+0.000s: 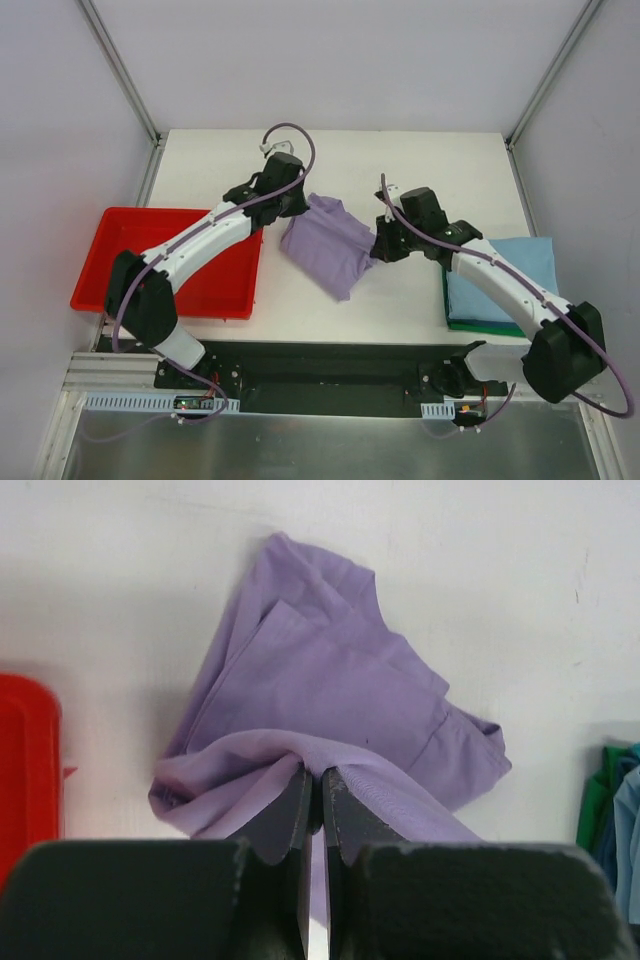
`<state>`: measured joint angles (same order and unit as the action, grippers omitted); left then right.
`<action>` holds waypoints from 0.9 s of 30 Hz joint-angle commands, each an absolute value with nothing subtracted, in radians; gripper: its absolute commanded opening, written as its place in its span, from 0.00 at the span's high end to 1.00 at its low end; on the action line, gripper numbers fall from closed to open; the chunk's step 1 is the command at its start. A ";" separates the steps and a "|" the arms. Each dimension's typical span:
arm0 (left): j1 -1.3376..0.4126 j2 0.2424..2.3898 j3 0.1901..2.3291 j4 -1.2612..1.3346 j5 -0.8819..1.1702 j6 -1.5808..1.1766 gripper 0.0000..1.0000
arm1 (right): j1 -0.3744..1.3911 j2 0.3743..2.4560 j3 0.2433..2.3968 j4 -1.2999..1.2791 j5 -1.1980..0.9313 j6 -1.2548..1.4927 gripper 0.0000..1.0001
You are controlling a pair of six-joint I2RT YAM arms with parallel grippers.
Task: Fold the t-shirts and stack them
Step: Fold the long partially folded tshirt into a neat square
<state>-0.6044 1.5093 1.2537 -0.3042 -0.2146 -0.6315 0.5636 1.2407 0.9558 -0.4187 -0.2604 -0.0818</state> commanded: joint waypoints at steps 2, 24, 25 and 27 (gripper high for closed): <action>-0.548 1.653 1.410 -0.284 -0.261 -0.563 1.00 | 0.489 1.348 1.051 -0.494 -0.204 -0.130 0.99; -0.443 2.030 1.703 -0.330 -0.014 -0.480 0.24 | 0.334 1.730 1.340 -0.570 -0.030 -0.153 0.15; -0.443 2.020 1.707 -0.330 -0.002 -0.473 0.05 | 0.333 1.733 1.363 -0.595 -0.006 -0.156 0.04; -0.445 1.984 1.703 -0.330 0.076 -0.462 0.01 | 0.334 1.708 1.371 -0.611 0.051 -0.140 0.04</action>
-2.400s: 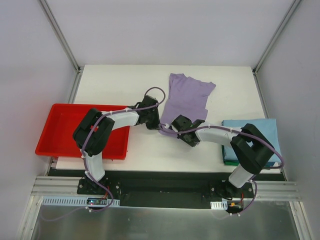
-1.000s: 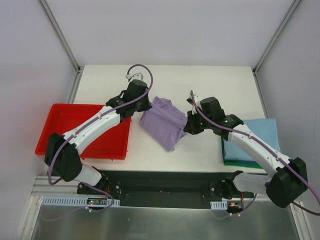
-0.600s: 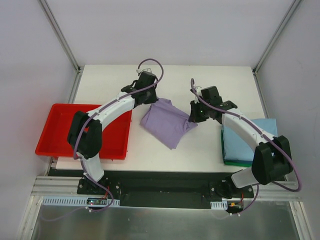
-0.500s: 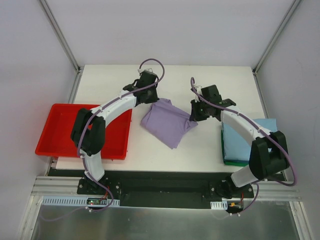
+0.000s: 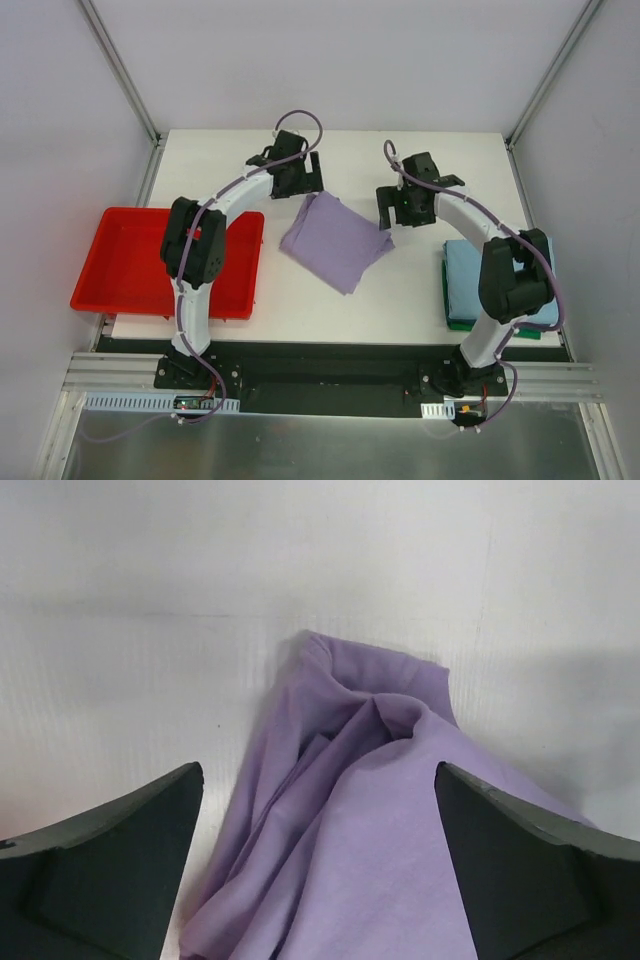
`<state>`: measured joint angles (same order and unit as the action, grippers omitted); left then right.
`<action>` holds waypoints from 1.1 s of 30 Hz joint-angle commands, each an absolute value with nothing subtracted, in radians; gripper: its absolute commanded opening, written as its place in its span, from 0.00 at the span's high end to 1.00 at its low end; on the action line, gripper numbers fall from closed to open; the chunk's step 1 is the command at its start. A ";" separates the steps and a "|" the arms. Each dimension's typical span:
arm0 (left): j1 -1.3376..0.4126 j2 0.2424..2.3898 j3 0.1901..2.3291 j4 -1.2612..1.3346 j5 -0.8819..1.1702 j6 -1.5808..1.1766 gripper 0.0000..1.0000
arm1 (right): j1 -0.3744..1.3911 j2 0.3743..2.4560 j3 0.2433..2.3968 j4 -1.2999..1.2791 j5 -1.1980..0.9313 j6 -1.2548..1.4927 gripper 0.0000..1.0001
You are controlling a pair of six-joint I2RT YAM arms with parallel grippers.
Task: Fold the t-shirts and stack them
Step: Fold the long partially folded tshirt into a neat square, then smooth out wrinkles on the folded tshirt
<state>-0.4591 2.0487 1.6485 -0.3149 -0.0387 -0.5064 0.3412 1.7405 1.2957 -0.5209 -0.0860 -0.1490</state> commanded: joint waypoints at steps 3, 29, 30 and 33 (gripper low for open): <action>-0.451 1.910 1.639 -0.324 0.139 -0.466 0.01 | 0.337 1.582 1.251 -0.524 -0.045 -0.091 0.04; -0.437 2.247 1.737 -0.285 0.304 -0.491 0.01 | 0.313 1.847 1.078 -0.037 -0.433 0.181 0.04; -0.439 2.244 1.714 -0.284 0.308 -0.500 0.01 | 0.310 1.861 1.084 -0.044 -0.420 0.175 0.04; -0.443 2.189 1.605 -0.279 0.339 -0.537 0.01 | 0.292 1.885 1.120 -0.093 -0.388 0.144 0.04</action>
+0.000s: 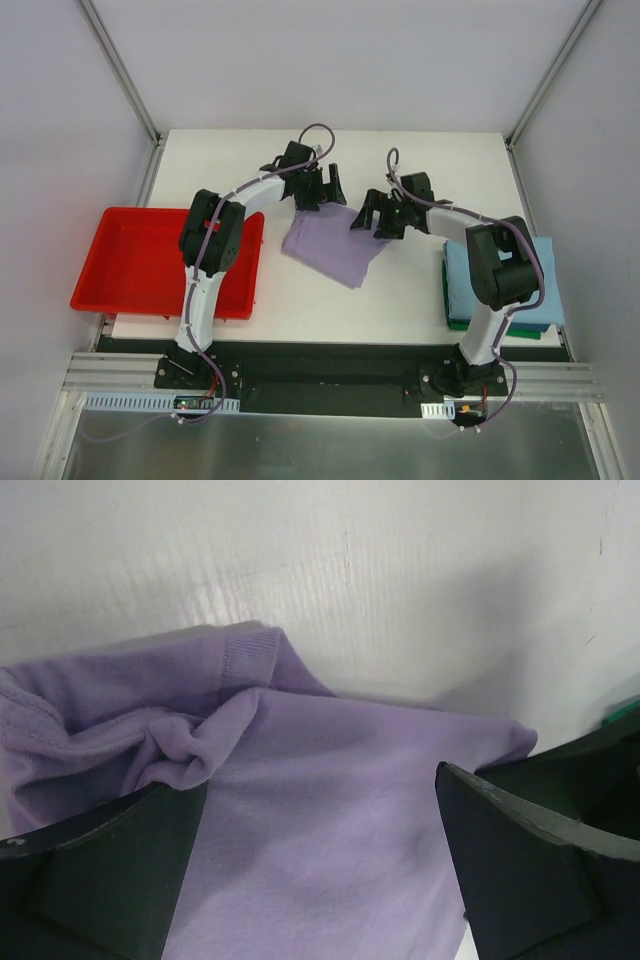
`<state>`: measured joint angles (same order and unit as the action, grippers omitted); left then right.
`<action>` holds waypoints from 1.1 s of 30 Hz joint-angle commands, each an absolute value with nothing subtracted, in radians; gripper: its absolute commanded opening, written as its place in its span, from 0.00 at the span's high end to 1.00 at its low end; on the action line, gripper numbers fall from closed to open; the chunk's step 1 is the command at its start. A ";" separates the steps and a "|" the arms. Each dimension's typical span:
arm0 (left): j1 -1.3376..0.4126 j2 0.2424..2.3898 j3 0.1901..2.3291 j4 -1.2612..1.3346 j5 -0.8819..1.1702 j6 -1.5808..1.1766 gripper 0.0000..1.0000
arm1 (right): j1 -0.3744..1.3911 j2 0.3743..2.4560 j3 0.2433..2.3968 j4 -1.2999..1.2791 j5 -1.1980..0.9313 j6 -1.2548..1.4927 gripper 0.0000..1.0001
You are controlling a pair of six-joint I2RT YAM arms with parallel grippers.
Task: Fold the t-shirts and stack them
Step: Smooth out wrinkles on the folded tshirt
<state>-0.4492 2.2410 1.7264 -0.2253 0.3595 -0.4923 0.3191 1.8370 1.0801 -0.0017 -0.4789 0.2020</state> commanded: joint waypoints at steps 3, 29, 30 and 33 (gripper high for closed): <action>-0.471 2.081 1.481 -0.259 0.338 -0.551 0.01 | 0.287 1.853 1.126 -0.150 -0.354 0.104 0.04; -0.627 1.428 0.894 -0.218 0.112 -0.690 0.15 | 0.285 1.169 0.752 -0.115 -0.351 0.143 0.04; -0.627 1.442 0.894 -0.218 0.123 -0.690 0.18 | 0.284 1.196 0.753 -0.117 -0.356 0.143 0.04; -0.627 1.465 0.876 -0.213 0.190 -0.699 0.25 | 0.285 1.273 0.758 -0.129 -0.310 0.159 0.03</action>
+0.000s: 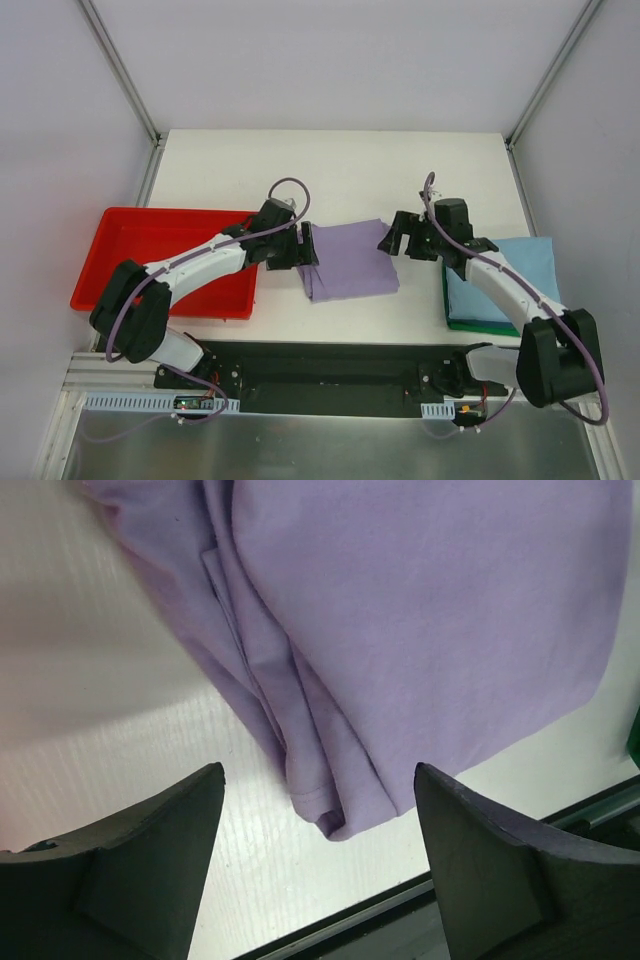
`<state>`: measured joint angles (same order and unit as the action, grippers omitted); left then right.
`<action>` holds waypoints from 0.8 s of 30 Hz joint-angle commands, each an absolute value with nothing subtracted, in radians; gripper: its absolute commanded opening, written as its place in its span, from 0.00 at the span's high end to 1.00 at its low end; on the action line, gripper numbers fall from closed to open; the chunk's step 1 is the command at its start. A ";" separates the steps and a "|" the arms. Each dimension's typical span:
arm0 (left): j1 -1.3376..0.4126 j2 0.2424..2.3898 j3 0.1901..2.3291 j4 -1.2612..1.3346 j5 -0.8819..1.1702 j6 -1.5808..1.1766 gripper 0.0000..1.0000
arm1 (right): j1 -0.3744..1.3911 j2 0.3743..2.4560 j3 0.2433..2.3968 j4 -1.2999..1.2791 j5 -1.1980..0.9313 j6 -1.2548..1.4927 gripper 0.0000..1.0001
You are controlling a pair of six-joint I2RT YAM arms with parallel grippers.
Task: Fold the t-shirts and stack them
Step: Smooth out wrinkles on the folded tshirt
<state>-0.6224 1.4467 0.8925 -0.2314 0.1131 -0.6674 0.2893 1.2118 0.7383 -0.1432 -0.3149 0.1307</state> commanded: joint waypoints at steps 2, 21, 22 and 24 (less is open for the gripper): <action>-0.629 1.453 0.842 -0.201 0.210 -0.713 0.27 | 0.287 1.307 0.767 -0.141 -0.301 0.169 0.03; -0.732 1.454 0.815 -0.179 0.175 -0.769 0.69 | 0.351 1.517 0.853 -0.129 -0.219 0.181 0.02; -0.732 1.463 0.816 -0.178 0.173 -0.767 0.70 | 0.351 1.525 0.860 -0.126 -0.219 0.179 0.03; -0.732 1.483 0.827 -0.178 0.175 -0.764 0.76 | 0.353 1.534 0.874 -0.121 -0.207 0.173 0.03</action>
<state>-0.7319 1.4601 0.8017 -0.1802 0.1993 -0.7547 0.3466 1.5208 0.8162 -0.1452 -0.2375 0.1696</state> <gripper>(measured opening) 0.280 0.977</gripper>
